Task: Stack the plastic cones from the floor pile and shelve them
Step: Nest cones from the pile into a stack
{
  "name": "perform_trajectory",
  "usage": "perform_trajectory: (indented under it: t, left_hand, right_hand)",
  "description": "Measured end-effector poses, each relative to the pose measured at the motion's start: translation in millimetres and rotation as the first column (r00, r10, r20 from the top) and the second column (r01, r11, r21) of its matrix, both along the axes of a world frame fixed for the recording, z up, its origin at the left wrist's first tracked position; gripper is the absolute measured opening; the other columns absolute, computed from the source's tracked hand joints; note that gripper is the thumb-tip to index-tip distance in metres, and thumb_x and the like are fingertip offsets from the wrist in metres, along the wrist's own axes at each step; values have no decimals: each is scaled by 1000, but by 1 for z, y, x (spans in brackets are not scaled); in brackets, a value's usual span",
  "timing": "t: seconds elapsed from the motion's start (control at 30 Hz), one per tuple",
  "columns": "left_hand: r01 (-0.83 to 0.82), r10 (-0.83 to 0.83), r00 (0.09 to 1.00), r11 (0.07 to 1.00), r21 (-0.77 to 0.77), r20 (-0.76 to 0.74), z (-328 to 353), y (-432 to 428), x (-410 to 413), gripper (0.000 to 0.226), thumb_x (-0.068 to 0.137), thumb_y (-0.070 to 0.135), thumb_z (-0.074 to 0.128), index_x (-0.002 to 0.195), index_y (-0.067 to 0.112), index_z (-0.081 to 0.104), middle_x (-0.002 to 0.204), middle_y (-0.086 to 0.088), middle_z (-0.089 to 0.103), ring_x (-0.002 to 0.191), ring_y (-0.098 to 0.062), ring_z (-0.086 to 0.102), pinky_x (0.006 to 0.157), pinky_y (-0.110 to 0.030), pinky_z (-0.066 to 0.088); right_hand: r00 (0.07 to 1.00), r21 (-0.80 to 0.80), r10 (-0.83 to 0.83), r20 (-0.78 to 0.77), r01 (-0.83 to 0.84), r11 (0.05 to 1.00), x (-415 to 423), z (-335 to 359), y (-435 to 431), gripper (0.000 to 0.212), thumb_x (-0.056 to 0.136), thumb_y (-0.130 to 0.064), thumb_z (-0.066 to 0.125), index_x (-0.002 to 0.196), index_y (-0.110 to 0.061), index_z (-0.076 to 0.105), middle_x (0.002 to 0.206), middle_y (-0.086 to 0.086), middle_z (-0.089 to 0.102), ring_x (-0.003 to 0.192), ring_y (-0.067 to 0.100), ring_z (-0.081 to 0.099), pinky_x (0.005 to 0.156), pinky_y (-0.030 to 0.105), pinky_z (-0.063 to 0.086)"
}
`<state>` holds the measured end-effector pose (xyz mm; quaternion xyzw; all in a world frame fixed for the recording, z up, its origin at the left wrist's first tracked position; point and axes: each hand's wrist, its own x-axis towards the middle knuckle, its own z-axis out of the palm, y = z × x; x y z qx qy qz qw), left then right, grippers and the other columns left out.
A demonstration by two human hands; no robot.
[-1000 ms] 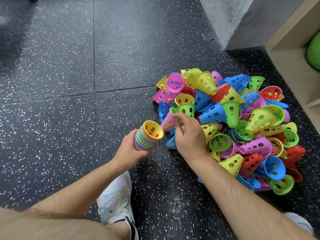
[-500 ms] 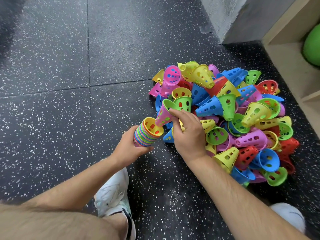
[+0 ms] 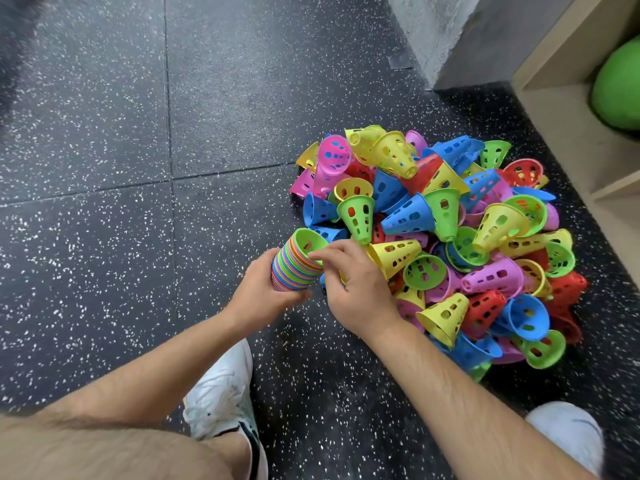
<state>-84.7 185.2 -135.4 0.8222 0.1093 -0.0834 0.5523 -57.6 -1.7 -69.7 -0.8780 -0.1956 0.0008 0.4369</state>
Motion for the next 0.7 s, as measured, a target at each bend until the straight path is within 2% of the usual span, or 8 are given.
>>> perform_trajectory:
  t: [0.07,0.13,0.27,0.37,0.43,0.53,0.6,0.7]
  left_hand:
    - [14,-14,1000,1000,19,-1,1,1,2,67,59,33,93,117,26,61,104,4,71,94,-14,70,84,-37,59]
    - [23,-23,1000,999,26,-11,0,1,5,70,57,39,90,119,26,60,105,5,71,95,-14,70,86,-42,59]
    - [40,-40,999,999,4,-6,3,-7,10,64,56,38,89,112,36,60,105,5,71,94,-13,70,85,-39,60]
    - [64,-64,998,998,-9,-4,7,-13,15,59,57,33,87,108,40,59,102,4,72,93,-16,71,82,-38,61]
    - [70,-70,998,997,-20,0,9,-16,16,57,59,30,87,108,39,58,102,2,73,93,-19,71,82,-40,61]
    - [66,-66,998,997,-30,1,6,-16,18,59,57,37,87,109,39,58,101,5,72,93,-18,71,82,-39,61]
    - [64,-64,998,997,-32,-1,4,-15,18,57,57,37,87,108,39,59,99,9,73,92,-16,72,81,-38,61]
    - [61,-61,998,997,-50,-13,2,-12,16,58,58,35,89,109,38,61,100,12,73,92,-16,72,82,-39,61]
  right_hand:
    - [1000,-15,-1,-31,1,1000,4,2,-3,24,97,-10,54,114,-15,70,112,-5,60,103,7,58,90,22,48]
    - [999,-73,-32,-7,31,997,13,2,-5,24,97,-9,53,116,-13,68,114,-2,60,106,13,57,94,25,46]
    - [991,-310,-101,90,124,943,44,1,-10,32,92,-6,55,123,-9,63,117,9,59,106,32,53,96,43,44]
    - [994,-567,-87,72,112,816,68,9,-10,45,93,-19,58,138,-13,51,135,11,49,120,34,44,101,48,41]
    - [995,-712,-64,81,103,695,81,14,-8,63,94,-36,59,150,-17,36,145,12,40,130,34,38,108,47,32]
    - [992,-837,-40,117,120,534,95,15,-3,79,91,-55,58,153,-21,23,147,13,36,132,34,35,110,48,26]
    - [990,-860,-71,119,139,490,101,13,0,78,89,-59,58,150,-20,28,141,12,42,127,33,38,106,46,28]
    - [990,-873,-90,113,142,467,104,8,1,57,92,-52,59,137,-21,41,132,9,50,122,31,42,101,44,31]
